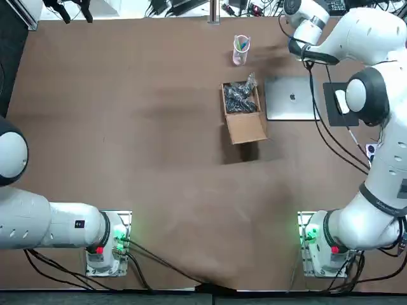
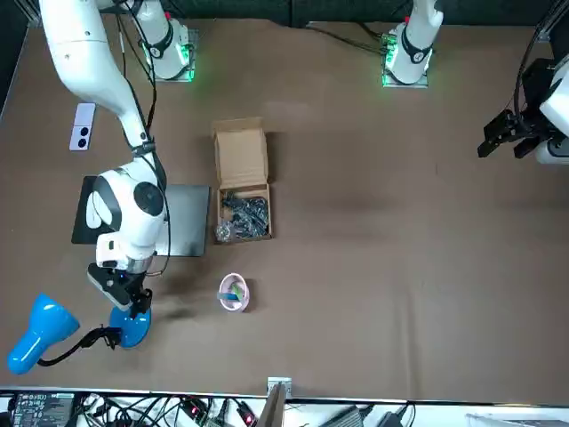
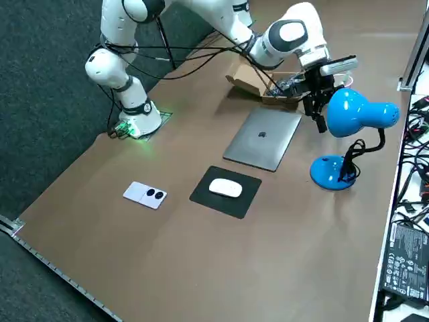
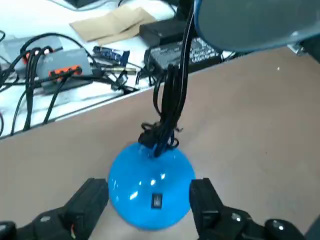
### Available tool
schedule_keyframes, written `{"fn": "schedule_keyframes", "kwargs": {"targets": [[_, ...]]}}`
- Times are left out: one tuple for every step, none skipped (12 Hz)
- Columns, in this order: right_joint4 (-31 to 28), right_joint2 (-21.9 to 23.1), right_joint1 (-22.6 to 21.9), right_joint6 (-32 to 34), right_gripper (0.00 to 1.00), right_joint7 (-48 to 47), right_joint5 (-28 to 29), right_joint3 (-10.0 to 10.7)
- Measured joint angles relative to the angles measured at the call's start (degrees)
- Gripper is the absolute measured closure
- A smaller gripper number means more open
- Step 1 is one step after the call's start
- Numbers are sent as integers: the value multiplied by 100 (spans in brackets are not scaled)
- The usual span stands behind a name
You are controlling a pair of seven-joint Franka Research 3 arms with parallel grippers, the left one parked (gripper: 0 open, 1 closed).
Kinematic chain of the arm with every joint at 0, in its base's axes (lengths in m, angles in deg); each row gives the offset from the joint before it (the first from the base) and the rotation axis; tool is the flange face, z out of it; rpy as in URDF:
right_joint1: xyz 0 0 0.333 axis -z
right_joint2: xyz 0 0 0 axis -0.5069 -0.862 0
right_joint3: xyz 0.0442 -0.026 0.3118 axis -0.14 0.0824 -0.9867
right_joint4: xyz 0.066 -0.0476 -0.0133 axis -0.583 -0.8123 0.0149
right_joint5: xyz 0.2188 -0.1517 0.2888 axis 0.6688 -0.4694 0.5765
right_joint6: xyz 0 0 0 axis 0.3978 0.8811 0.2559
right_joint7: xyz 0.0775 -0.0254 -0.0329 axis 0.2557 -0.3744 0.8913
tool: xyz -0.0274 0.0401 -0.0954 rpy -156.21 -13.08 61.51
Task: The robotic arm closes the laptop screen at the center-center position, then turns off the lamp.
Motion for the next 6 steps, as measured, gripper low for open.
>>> {"fn": "schedule_keyframes", "kwargs": {"targets": [[-96,81,3,0,0,89,128,-47],[-202,165,6,3,0,168,235,-110],[-314,256,9,9,0,264,349,-171],[-427,365,10,11,0,449,500,-229],[-534,480,11,15,0,724,691,-282],[-643,618,11,52,0,1067,939,-332]]}}
